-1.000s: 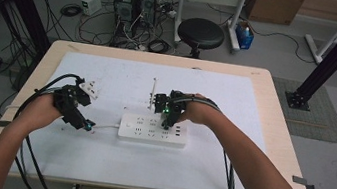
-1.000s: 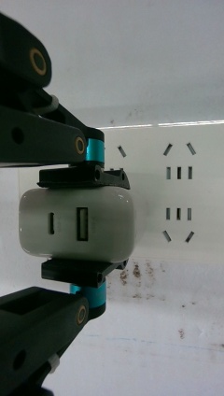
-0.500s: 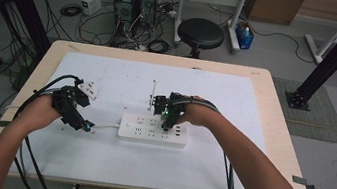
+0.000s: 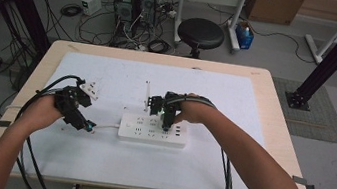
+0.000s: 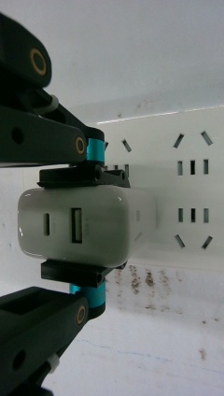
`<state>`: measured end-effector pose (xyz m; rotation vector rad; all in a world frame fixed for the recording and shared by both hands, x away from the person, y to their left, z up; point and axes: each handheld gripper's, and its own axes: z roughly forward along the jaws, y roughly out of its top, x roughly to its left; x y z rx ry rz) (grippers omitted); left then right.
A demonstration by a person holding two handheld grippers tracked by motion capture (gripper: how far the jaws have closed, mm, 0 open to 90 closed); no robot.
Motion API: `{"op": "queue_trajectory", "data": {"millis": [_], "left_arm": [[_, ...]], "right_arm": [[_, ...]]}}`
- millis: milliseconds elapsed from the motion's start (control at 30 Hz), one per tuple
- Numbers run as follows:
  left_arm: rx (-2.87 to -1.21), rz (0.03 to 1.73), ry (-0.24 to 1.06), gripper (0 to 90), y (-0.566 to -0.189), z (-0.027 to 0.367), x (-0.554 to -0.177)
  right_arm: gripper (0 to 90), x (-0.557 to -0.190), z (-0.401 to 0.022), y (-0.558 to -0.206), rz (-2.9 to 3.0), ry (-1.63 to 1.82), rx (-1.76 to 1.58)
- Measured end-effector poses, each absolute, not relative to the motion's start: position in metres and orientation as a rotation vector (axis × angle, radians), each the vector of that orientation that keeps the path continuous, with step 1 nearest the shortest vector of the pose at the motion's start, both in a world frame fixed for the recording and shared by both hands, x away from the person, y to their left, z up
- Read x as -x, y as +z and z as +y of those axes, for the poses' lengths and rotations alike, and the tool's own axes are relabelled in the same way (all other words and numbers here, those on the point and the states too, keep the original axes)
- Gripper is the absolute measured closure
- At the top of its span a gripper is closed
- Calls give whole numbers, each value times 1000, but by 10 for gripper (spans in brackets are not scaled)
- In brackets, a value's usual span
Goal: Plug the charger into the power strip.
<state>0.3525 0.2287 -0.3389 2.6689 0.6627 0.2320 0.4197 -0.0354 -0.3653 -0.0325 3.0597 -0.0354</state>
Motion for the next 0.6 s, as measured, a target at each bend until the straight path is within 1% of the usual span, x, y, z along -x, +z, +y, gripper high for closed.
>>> {"op": "queue_trajectory", "data": {"millis": [200, 433, 600], "left_arm": [[-2665, 659, 224, 217, -340, 228, -355], [-2660, 651, 221, 217, -341, 226, -356], [-2659, 661, 223, 217, -339, 229, -356]], "right_arm": [[624, -426, -31, -366, 3100, -93, 0], [624, -415, -21, -370, 3028, -168, 47], [624, -424, -26, -370, 3083, -118, 22]]}}
